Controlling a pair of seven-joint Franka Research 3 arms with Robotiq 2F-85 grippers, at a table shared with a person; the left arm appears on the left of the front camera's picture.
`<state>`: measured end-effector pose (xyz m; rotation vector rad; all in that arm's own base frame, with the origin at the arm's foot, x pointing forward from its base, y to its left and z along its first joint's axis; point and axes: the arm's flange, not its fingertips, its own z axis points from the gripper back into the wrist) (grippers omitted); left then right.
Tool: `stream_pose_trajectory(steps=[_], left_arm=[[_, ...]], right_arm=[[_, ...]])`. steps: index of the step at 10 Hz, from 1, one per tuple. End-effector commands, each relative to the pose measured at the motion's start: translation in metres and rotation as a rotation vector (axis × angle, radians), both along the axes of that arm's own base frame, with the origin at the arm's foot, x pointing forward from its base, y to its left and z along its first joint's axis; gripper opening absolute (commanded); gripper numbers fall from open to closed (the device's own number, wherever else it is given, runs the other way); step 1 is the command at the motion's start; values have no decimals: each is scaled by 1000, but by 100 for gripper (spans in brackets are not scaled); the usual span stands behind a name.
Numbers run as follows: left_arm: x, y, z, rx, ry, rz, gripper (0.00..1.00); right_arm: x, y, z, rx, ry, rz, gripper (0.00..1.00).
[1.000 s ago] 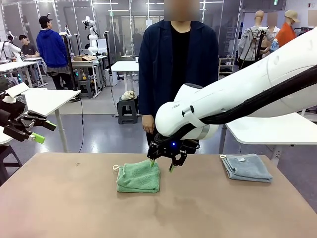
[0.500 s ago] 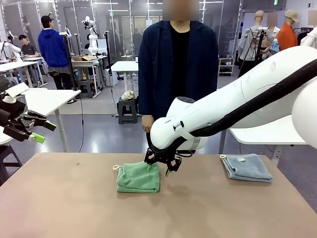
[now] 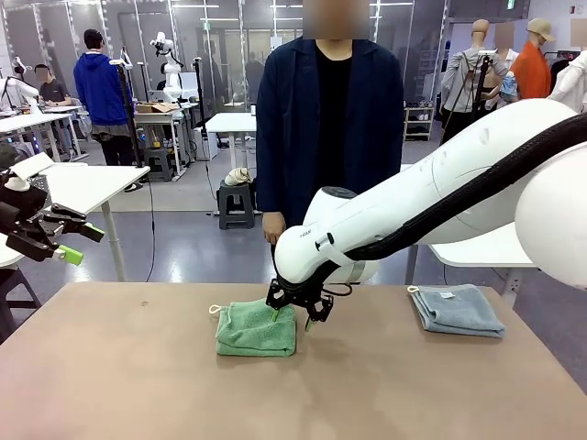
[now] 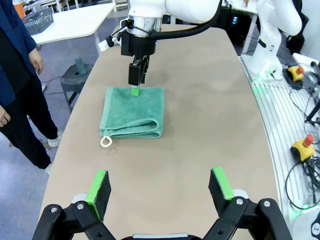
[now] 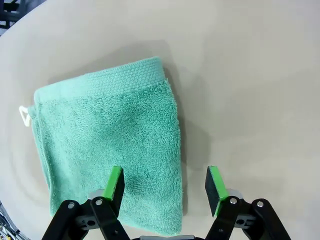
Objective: Fold the towels and place them in the basket.
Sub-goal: Stack the folded Towel with hook on the right side of the table.
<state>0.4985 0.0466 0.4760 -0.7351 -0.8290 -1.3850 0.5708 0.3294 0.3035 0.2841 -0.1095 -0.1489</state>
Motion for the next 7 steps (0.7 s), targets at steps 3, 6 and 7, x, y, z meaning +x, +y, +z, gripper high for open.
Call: stream_pose_trajectory(steps=[3,6,7], left_arm=[[-1,0,1,-2,-3,-2,100],[-1,0,1,-2,-3,-2,100],[-1,0,1,-2,-3,-2,100]], right_arm=[[5,9,-3,-24,7,-19,43],[5,12,-8,-29,20,-7,44],[6,12,-7,-32,21,-5,4]])
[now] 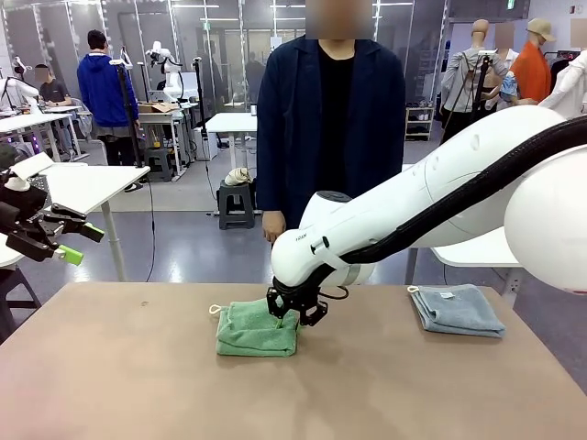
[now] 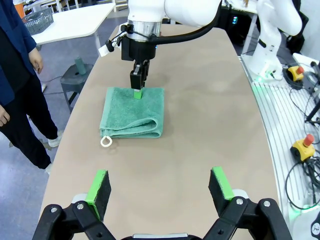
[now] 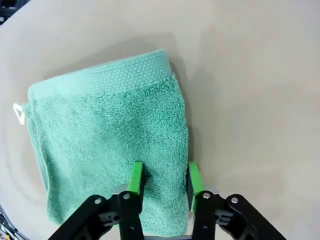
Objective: Fold the towels and place them in the basket.
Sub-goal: Stack the folded Towel with hook on the right side of the table.
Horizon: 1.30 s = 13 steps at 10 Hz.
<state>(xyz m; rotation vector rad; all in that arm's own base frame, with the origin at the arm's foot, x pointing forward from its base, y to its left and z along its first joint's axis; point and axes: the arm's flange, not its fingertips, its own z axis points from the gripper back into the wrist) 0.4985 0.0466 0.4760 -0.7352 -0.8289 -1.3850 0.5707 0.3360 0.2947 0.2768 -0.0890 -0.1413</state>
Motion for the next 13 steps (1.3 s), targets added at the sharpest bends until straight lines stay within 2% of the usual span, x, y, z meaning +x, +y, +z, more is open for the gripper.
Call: stream_pose_trajectory(steps=[1,2,3,4,7,10,12,13], left_arm=[[-1,0,1,-2,-3,-1,100],[-1,0,1,-2,-3,-1,100],[-1,0,1,-2,-3,-1,100],[-1,0,1,-2,-3,-1,100],[-1,0,1,-2,-3,-1,100],[-1,0,1,-2,-3,-1,100],[-1,0,1,-2,-3,-1,100],[-1,0,1,-2,-3,-1,100]], right_arm=[[5,5,2,-25,-1,-14,24],[5,5,3,-27,-4,-15,0],[4,4,4,-29,-8,-15,5],[3,4,4,-29,-14,-13,0],[4,-6,10,-19,-17,12,0],[-4,-58,77,-12,-104,116,0],[-5,-111,119,-96,-178,119,0],[-4,-134,130,-119,-178,97,0]])
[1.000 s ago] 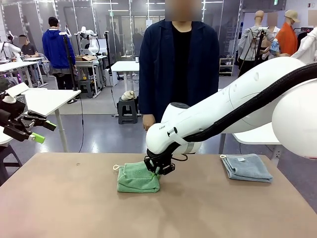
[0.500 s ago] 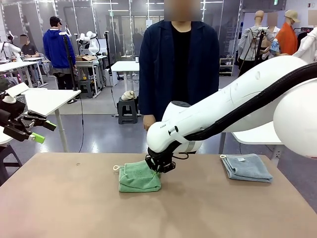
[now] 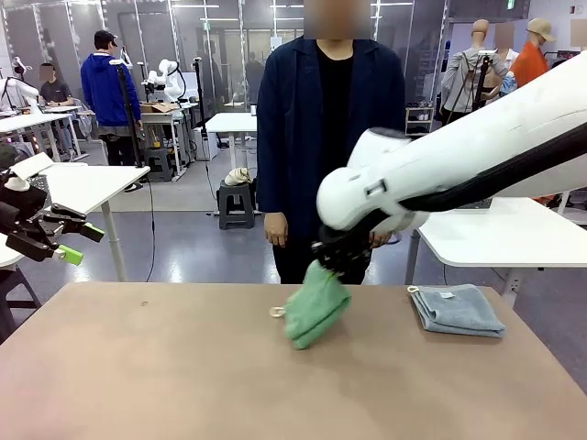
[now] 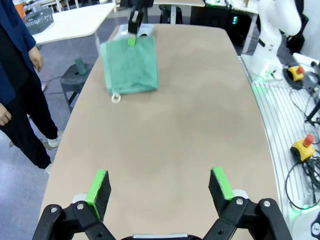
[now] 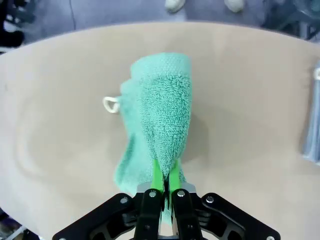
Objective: Fold the towels and place them in the basket.
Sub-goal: Stack the folded Towel with hook on the right side of the table.
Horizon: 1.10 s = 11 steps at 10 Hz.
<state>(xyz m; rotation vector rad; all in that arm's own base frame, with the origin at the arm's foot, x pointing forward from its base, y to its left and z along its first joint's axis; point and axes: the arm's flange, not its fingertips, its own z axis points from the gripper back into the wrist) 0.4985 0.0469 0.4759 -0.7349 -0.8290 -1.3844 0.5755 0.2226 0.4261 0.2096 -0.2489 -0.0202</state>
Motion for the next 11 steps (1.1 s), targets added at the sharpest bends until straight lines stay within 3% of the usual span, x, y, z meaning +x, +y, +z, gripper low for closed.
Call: stream_pose_trajectory(steps=[1,6,11], left_arm=[[-1,0,1,-2,-3,-2,100],[-1,0,1,-2,-3,-2,100],[-1,0,1,-2,-3,-2,100]], right_arm=[[-12,-44,8,-54,-24,-15,0],[-4,-139,44,-122,-106,-91,0],[6,-178,50,-185,-128,-113,0]])
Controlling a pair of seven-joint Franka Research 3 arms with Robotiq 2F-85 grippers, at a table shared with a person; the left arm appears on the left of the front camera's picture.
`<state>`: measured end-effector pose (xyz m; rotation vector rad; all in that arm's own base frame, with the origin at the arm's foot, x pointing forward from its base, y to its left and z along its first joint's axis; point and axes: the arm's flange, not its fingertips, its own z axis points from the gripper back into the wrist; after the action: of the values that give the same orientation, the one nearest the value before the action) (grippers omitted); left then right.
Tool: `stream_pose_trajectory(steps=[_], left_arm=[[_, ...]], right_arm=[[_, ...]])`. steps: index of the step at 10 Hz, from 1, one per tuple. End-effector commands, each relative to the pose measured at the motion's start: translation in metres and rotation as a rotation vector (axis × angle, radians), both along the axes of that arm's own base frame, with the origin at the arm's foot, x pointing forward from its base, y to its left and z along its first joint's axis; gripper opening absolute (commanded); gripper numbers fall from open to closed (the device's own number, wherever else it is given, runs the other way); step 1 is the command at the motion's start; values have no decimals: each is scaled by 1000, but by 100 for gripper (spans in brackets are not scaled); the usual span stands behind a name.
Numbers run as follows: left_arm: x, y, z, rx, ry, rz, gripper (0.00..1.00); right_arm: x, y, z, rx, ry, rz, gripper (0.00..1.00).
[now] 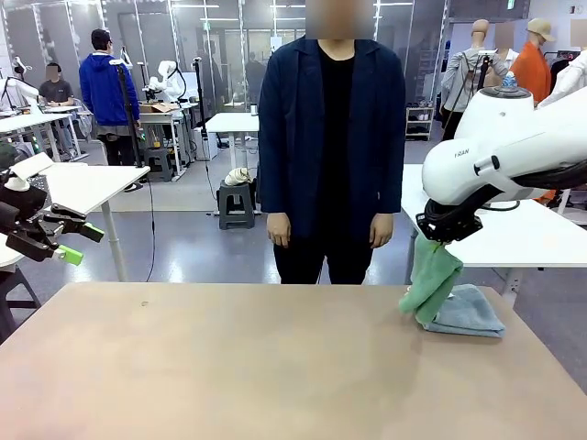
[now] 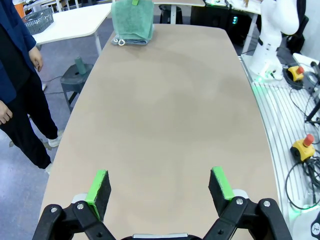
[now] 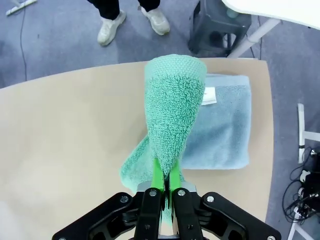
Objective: Fold the towels and place them in the basket.
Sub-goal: Stack the folded Towel with hook on the right side of the table.
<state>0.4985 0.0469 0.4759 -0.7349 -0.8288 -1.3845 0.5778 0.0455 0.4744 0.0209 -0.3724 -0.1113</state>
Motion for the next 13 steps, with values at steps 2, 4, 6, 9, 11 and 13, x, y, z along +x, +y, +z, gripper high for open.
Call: stream_pose_trajectory(steps=[2,4,6,9,11,13], left_arm=[[-1,0,1,-2,-3,-2,100],[-1,0,1,-2,-3,-2,100],[-1,0,1,-2,-3,-2,100],[-1,0,1,-2,-3,-2,100],[-1,0,1,-2,-3,-2,100],[-1,0,1,-2,-3,-2,100]], right_arm=[[6,-2,1,-33,-36,-12,0],[0,-2,0,-6,0,1,0],[0,-2,0,-6,0,1,0],[22,-15,-10,43,48,98,5],[25,-36,-14,49,43,91,5],[30,-62,-22,69,48,85,5]])
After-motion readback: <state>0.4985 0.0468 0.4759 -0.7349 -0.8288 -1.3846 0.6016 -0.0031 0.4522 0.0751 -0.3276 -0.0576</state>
